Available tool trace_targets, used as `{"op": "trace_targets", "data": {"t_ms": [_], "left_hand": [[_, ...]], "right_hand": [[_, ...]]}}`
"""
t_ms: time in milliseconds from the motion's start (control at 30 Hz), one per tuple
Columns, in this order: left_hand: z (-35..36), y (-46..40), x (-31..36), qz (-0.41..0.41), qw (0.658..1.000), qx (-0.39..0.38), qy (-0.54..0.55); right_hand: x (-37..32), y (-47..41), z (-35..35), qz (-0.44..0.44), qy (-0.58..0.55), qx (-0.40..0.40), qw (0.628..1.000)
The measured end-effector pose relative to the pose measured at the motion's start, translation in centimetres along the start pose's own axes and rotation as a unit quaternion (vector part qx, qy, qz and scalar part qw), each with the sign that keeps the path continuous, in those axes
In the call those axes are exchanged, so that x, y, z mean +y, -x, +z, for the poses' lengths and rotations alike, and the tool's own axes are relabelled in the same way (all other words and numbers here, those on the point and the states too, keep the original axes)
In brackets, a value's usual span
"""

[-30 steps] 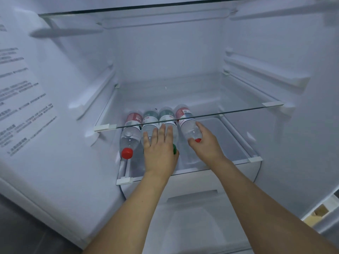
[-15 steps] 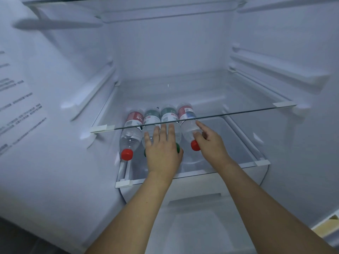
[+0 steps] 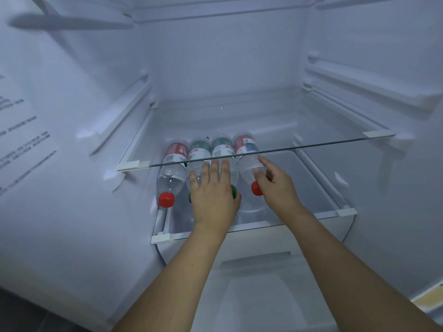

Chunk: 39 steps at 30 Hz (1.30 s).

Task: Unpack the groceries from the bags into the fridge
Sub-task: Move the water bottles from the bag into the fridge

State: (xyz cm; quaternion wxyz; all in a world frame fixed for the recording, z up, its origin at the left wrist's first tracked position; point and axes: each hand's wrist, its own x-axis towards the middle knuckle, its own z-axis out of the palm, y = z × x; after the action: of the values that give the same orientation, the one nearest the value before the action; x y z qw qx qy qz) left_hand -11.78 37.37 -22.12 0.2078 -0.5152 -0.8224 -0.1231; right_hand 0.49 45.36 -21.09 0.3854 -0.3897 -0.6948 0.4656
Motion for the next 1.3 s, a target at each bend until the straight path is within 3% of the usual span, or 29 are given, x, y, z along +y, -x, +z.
{"op": "trace_targets", "data": {"t_ms": [400,533,867,1300], "left_hand": [[-2.4,1.0,-0.1,0.011,0.998,-0.058,0.027],[-4.4,2.4,0.2,0.010,0.998,-0.040,0.048],[-10.2,7.2,1.1,0.016,0.998,-0.032,0.058],[-15.3,12.9,1.9,-0.039,0.996,-0.016,0.076]], "right_hand": [[-3.0,2.3,-1.6,0.047,0.093,-0.079,0.991],[-4.1,4.6,-2.7,0.013,0.156,-0.096,0.983],[-7.2,10.4,-7.4,-0.020,0.369,-0.157,0.916],[-9.7,15.4,-9.1,-0.070,0.452,-0.204,0.865]]}}
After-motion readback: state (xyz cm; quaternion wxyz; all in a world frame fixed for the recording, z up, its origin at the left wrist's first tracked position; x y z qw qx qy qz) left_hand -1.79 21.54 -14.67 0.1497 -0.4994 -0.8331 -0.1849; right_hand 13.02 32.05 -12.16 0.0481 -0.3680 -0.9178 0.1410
